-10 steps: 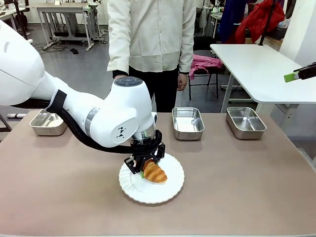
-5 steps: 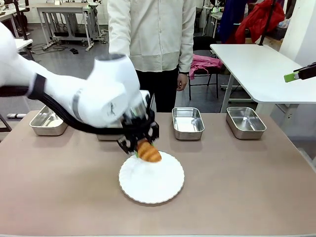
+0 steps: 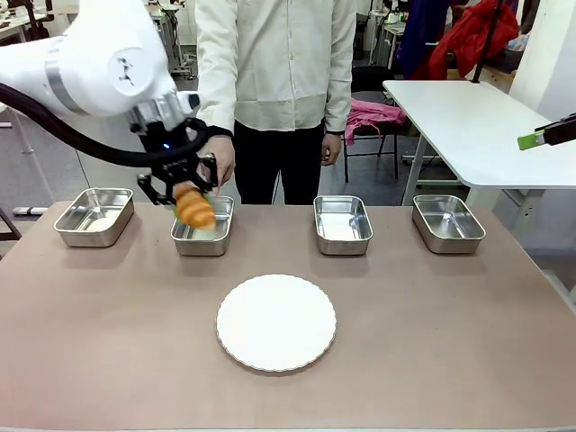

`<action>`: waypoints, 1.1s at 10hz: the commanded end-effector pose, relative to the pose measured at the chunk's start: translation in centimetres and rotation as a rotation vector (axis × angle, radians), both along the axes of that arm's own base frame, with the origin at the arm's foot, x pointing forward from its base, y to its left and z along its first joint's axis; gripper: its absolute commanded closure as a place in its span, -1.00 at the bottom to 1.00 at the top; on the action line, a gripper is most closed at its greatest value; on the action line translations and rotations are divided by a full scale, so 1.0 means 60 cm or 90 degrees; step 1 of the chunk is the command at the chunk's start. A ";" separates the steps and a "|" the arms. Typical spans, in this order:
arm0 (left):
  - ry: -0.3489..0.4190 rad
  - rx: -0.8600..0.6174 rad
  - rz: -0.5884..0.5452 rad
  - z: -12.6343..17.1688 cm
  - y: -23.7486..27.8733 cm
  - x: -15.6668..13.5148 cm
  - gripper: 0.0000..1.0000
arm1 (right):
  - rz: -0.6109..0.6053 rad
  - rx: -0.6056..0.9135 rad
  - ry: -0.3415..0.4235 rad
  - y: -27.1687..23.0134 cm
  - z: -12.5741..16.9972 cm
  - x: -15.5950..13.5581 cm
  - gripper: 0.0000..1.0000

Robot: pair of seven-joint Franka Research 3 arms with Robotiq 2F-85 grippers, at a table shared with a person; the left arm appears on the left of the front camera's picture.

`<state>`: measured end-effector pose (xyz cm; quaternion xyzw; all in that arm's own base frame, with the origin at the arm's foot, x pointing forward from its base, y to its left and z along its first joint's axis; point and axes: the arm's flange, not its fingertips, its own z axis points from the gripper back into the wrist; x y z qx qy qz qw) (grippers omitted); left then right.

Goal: Place the bread in the container.
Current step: Place the Butter Roll into the Airtight Container indicated by the human.

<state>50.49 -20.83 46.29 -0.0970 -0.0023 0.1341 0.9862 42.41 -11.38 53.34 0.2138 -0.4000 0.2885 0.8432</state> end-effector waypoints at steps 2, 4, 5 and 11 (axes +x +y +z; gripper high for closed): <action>-0.028 0.023 -0.077 -0.021 0.030 0.079 -0.17 | 0.002 0.014 -0.012 0.001 0.001 0.001 -1.00; -0.046 0.030 -0.147 -0.036 0.025 0.109 -0.17 | 0.002 0.014 -0.012 0.001 0.001 0.001 -1.00; -0.043 0.017 -0.130 -0.038 0.015 0.101 -0.17 | 0.002 0.014 -0.012 0.001 0.001 0.001 -1.00; -0.029 0.001 -0.227 -0.070 0.042 0.152 -0.17 | 0.002 0.014 -0.012 0.001 0.001 0.001 -1.00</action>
